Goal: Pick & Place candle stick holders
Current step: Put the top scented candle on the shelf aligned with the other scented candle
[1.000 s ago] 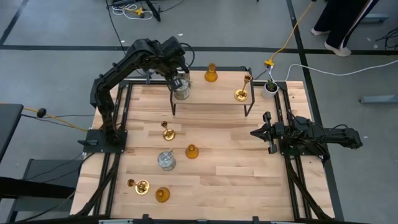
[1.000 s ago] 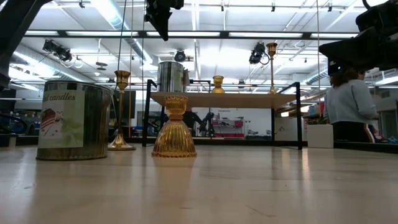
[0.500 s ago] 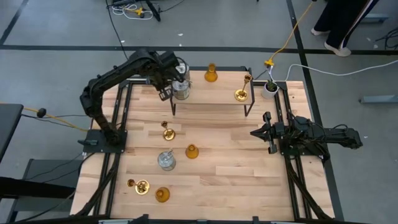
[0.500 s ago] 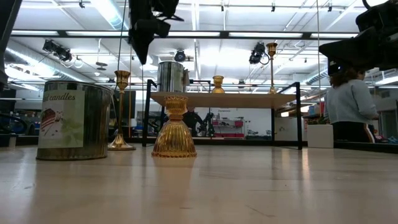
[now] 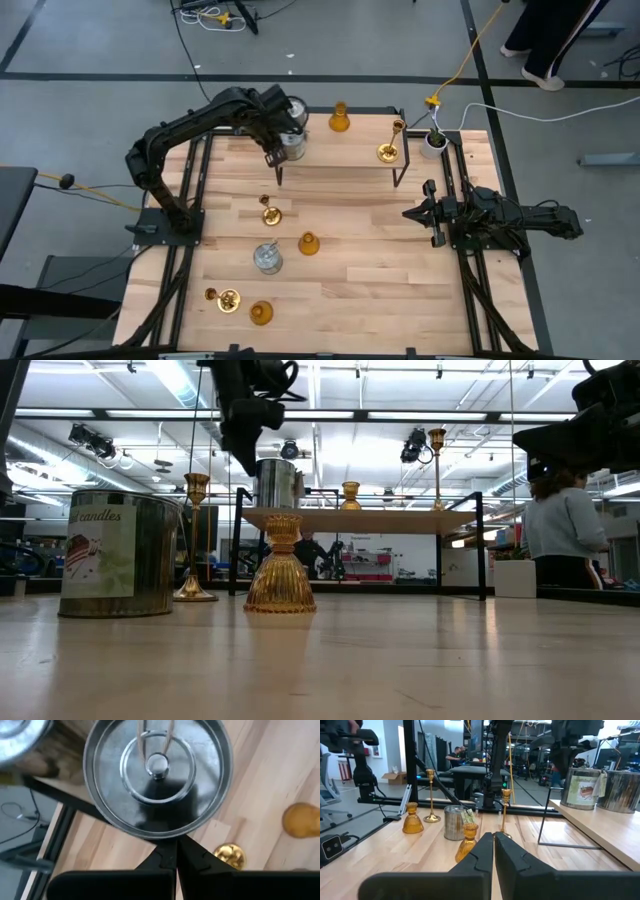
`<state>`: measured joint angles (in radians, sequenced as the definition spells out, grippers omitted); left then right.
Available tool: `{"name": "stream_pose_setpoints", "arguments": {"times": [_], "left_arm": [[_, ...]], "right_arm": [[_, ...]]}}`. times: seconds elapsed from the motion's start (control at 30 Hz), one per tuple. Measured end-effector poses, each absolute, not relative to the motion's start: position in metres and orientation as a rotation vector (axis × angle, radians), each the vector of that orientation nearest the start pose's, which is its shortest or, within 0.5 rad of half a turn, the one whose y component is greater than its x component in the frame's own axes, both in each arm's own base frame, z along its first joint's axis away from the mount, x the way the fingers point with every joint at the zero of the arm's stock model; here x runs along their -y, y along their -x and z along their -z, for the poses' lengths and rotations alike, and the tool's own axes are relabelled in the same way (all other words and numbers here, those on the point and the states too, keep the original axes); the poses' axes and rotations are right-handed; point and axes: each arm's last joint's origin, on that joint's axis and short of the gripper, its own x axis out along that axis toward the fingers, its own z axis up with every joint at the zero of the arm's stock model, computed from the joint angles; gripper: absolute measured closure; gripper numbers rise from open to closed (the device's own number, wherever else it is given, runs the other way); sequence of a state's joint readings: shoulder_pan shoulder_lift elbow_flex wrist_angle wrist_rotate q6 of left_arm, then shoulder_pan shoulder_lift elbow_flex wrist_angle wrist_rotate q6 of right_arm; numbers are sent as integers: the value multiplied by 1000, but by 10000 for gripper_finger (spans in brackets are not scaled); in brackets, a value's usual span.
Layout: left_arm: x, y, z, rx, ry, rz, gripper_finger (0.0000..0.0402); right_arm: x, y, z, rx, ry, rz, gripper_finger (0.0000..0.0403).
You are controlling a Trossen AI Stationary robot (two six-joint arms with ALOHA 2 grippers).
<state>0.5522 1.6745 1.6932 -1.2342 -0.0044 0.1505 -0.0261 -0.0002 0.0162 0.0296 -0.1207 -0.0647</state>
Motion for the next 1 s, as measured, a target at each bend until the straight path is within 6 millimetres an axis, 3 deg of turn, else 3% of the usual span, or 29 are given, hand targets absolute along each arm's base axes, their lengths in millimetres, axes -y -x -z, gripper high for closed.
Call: {"name": "stream_pose_setpoints", "arguments": {"times": [0.53,0.77,1.0], "left_arm": [[-166,-296,-347,-1044,161,-344,398],[-157,-293,-343,-1108,195,-296,398],[-163,-290,-342,-1167,108,-436,399]], "right_arm": [[-1,-96,-172,49,68,-93,381],[-1,-96,-172,49,68,-93,381],[-1,-96,-172,49,68,-93,381]]}}
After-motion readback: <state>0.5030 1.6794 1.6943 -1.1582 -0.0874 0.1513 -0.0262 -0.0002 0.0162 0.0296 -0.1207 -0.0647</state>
